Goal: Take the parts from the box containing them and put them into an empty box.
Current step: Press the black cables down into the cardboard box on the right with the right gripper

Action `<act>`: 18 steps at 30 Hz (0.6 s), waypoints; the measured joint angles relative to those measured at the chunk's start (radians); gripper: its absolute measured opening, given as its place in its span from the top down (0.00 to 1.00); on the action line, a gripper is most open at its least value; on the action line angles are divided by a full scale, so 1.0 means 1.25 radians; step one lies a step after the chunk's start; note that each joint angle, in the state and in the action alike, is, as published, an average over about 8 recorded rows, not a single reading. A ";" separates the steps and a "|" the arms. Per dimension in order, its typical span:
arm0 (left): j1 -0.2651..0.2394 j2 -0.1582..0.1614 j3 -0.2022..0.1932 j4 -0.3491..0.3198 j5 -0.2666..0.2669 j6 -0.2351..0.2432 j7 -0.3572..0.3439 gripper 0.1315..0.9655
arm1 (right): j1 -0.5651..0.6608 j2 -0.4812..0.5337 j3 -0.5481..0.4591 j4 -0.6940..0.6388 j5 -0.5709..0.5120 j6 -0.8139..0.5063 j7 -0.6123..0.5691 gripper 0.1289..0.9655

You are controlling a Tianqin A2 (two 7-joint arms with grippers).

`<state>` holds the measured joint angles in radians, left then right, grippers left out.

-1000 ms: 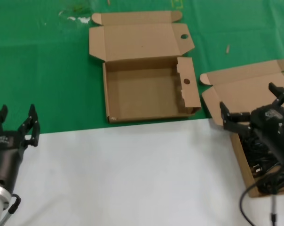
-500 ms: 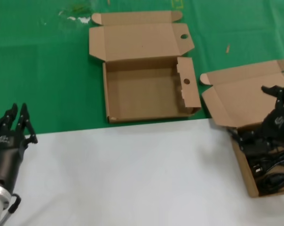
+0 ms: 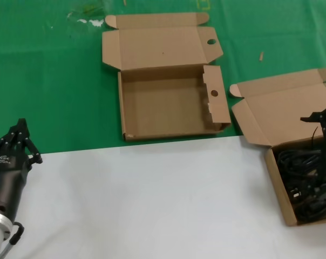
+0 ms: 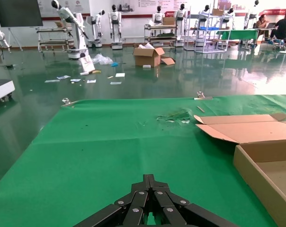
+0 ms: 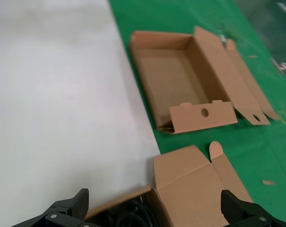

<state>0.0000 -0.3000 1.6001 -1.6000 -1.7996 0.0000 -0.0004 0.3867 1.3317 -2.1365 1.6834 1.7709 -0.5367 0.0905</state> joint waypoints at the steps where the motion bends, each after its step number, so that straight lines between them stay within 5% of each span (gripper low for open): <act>1: 0.000 0.000 0.000 0.000 0.000 0.000 0.000 0.98 | 0.012 -0.008 0.006 -0.008 -0.017 -0.028 -0.011 0.00; 18: 0.000 0.000 0.000 0.000 0.000 0.000 0.000 0.99 | 0.248 -0.157 0.036 -0.156 -0.239 -0.445 -0.235 0.00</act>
<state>0.0000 -0.3000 1.6001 -1.6000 -1.7996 0.0000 -0.0003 0.6967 1.1355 -2.0912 1.4887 1.4726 -1.0928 -0.2035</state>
